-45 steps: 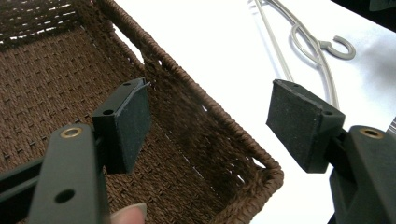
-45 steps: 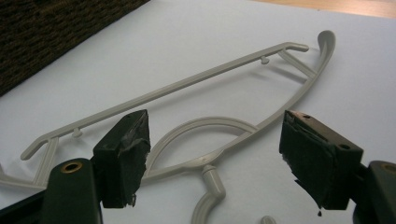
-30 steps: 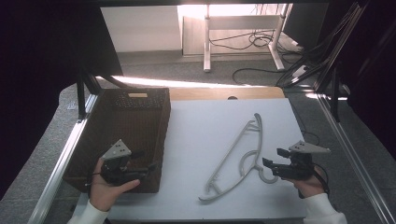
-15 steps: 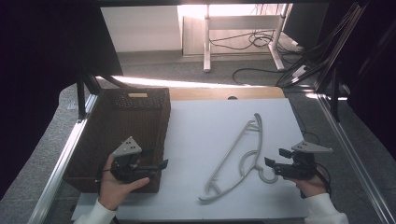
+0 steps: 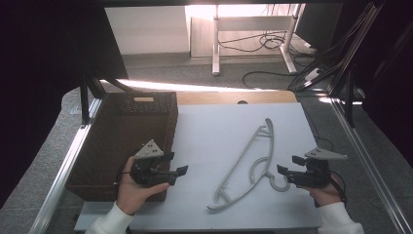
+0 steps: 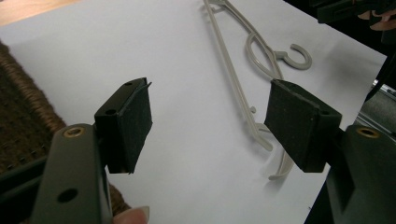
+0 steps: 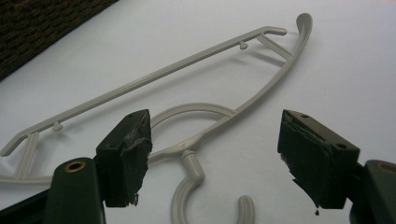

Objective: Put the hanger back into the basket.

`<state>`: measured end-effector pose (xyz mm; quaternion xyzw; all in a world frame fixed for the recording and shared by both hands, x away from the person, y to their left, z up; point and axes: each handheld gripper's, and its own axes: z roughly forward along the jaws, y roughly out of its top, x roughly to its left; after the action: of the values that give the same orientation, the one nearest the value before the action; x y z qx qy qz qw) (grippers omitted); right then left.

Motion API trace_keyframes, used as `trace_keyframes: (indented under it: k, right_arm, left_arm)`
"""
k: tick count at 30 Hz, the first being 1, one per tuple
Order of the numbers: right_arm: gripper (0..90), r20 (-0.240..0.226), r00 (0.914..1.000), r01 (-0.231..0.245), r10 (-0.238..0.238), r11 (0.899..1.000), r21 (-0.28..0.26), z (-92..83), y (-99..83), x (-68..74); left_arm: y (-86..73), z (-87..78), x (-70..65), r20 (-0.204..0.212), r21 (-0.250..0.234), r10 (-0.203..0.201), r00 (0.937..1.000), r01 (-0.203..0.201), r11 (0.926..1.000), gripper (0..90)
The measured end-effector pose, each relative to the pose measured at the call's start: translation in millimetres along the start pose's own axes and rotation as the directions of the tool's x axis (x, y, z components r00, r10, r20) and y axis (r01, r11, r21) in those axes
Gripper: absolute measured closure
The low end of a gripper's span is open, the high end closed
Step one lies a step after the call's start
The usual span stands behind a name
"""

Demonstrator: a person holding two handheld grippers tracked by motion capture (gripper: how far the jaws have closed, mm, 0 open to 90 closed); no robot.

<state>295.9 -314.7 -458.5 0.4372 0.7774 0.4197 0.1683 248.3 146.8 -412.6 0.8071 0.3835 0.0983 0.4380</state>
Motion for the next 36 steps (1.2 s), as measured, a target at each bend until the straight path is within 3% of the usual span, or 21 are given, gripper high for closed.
trace_keyframes:
  k: [15, 36]
  right_arm:
    - [26.5, 0.021, 0.9995, 0.022, -0.022, 1.000, -0.007, -1.1, 0.2, 0.6]
    - [26.4, 0.030, 0.9995, -0.004, 0.004, 1.000, 0.015, 0.2, -2.9, -5.6]
  left_arm:
    - [13.0, 34.0, -21.2, 0.060, 0.052, 0.053, 0.9968, -0.056, 0.9971, 32.0]
    - [23.4, 70.8, -41.5, 0.106, 0.096, 0.072, 0.9917, -0.082, 0.9920, 32.4]
